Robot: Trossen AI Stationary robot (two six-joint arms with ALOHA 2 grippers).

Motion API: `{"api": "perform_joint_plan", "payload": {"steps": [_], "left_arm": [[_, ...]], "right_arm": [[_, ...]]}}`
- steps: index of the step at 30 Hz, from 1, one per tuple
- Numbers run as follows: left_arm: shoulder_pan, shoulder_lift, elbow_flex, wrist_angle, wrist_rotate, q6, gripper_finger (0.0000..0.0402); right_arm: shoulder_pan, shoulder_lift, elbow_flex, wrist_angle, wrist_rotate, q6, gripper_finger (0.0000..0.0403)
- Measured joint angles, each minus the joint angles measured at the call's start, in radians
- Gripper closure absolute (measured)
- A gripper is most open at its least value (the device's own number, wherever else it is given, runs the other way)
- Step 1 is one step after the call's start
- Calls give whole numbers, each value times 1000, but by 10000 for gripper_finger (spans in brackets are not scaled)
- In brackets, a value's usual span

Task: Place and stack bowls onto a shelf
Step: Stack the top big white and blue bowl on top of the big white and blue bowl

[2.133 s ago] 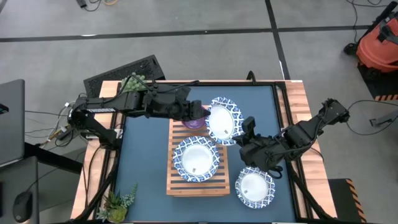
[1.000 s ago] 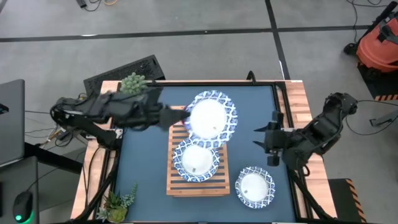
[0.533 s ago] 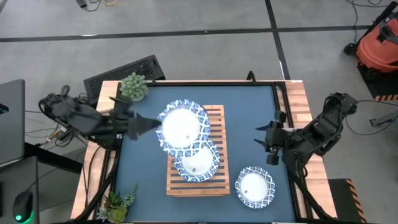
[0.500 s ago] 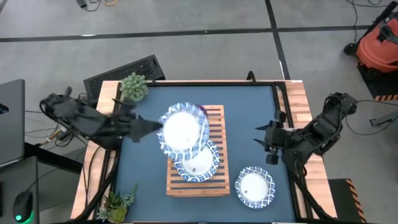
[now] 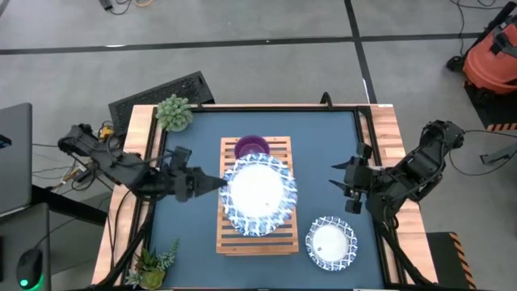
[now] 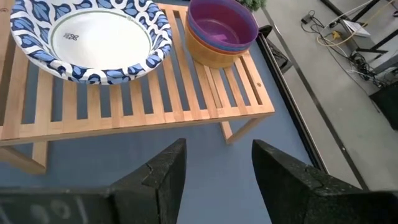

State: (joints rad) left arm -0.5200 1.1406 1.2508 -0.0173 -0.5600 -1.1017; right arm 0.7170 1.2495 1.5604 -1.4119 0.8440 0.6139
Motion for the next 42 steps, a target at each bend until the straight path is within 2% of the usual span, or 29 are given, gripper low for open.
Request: {"api": "perform_joint_plan", "payload": {"steps": [3, 5, 8, 12, 16, 20, 22, 27, 42], "left_arm": [[14, -7, -150, 308, 59, 72, 401], [17, -20, -244, 390, 53, 28, 401], [16, -37, -372, 498, -10, -90, 402], [15, -42, -463, 667, -42, -121, 402], [0, -43, -479, 659, -47, -169, 401], [-19, -43, -501, 548, -40, -282, 402], [-25, -44, -520, 514, -69, -327, 401], [-27, -46, -554, 562, -73, -325, 401], [-33, -43, -648, 552, -98, -353, 401]], "right_arm": [[0, 0, 0, 0, 0, 16, 195], [0, 0, 0, 0, 0, 25, 195], [0, 0, 0, 1, 0, 34, 195], [0, 0, 0, 2, -1, 35, 195], [0, 0, 0, 3, -2, 51, 195], [0, 0, 0, 3, -2, 61, 195], [0, 0, 0, 3, -2, 62, 195], [0, 0, 0, 2, -2, 61, 195], [0, 0, 0, -1, -4, 60, 195]]}}
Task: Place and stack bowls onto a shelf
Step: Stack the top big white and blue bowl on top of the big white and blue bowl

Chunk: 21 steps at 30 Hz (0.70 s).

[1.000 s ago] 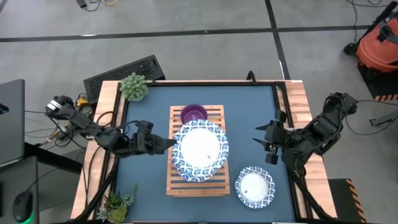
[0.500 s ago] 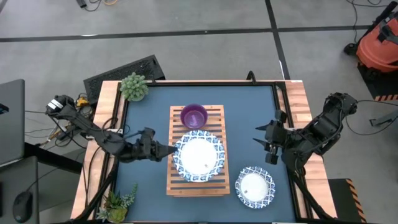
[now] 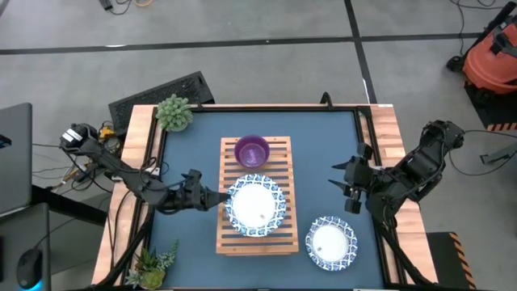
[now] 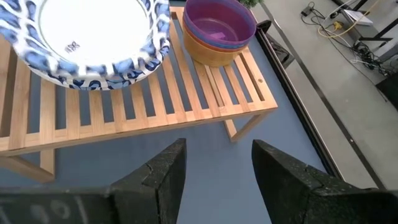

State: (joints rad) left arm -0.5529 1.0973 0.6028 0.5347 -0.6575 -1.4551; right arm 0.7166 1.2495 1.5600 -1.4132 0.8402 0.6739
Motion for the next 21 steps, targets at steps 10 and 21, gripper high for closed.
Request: {"api": "perform_joint_plan", "payload": {"steps": [10, 21], "left_arm": [[0, 0, -16, -7, -36, -10, 401], [0, 0, -16, -99, -39, -84, 322]], "right_arm": [[0, 0, 0, 0, -2, 7, 195], [0, 0, 0, 0, -9, 8, 195]]}}
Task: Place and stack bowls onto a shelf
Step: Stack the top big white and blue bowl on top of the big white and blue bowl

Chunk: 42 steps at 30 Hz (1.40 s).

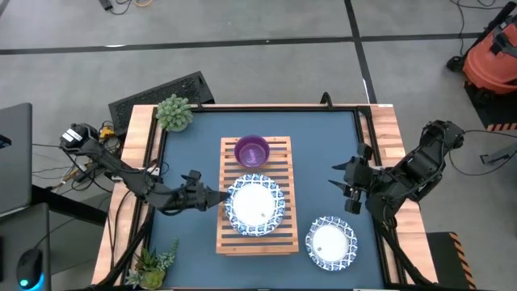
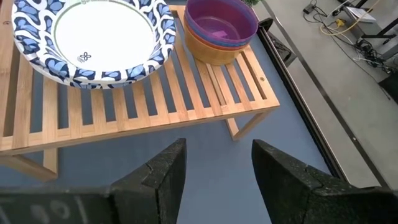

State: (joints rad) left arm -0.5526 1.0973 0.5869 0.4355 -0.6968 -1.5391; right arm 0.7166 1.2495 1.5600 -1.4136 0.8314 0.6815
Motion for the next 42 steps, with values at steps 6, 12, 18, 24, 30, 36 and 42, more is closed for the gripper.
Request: {"api": "perform_joint_plan", "payload": {"steps": [6, 12, 18, 24, 30, 36, 42], "left_arm": [[0, 0, 0, 2, 29, 0, 239], [0, -7, 0, -3, 92, -24, 180], [0, -42, 0, -43, 118, -63, 163], [0, -95, 0, -125, 125, -100, 162], [0, -158, 1, -300, 149, -170, 162], [0, -172, 1, -332, 151, -202, 162], [0, -171, 1, -313, 167, -237, 162]], "right_arm": [[0, 0, 0, 0, -1, 0, 195], [0, 0, 0, -1, -5, 0, 195], [0, 0, 0, -11, -24, 0, 195], [0, 0, 0, -14, -54, 2, 195], [-4, 0, -28, -35, -123, 70, 195], [-13, 1, -157, -51, -299, 253, 195], [-13, 2, -322, 30, -439, 345, 195]]}}
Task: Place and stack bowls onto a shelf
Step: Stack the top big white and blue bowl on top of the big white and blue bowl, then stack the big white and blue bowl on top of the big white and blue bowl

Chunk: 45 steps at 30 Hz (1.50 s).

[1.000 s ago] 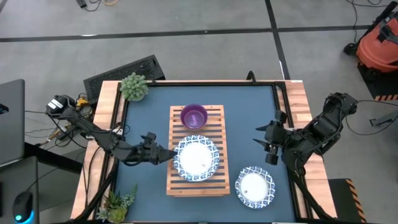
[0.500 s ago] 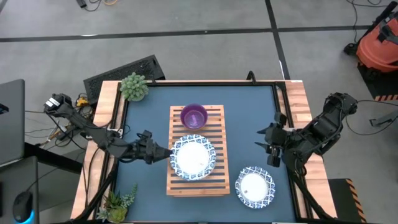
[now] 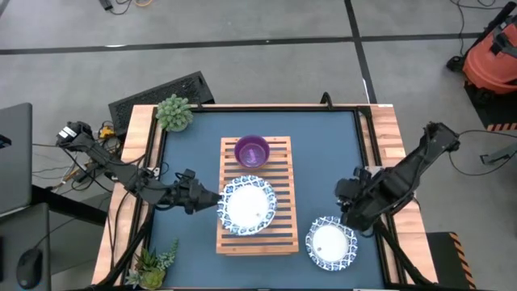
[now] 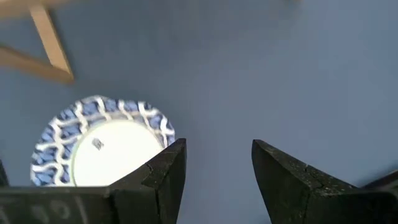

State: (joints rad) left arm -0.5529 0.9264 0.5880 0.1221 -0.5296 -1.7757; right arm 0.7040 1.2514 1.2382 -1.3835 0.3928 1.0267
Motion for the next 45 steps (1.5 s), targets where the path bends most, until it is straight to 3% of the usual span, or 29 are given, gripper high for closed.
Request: {"api": "perform_joint_plan", "payload": {"steps": [6, 13, 22, 28, 32, 39, 45], "left_arm": [[0, 4, 21, -3, 1, -35, 162], [0, 4, 72, -52, 22, -56, 162], [0, 5, 195, -354, 57, -127, 162], [5, 4, 224, -415, 64, -119, 162], [6, 1, 232, -451, 74, -93, 162], [6, 1, 232, -479, 73, -61, 162], [6, 1, 232, -479, 73, -42, 162]], "right_arm": [[0, 0, -88, 107, -55, 5, 195], [-7, 0, -100, 120, -58, 5, 195], [-7, 0, -99, 121, -73, 4, 195], [-9, 0, -99, 128, -88, 4, 195], [-31, -2, -133, 180, -220, -21, 195], [-43, -1, -330, 446, -440, -74, 195], [-78, -1, -475, 565, -475, -62, 195]]}}
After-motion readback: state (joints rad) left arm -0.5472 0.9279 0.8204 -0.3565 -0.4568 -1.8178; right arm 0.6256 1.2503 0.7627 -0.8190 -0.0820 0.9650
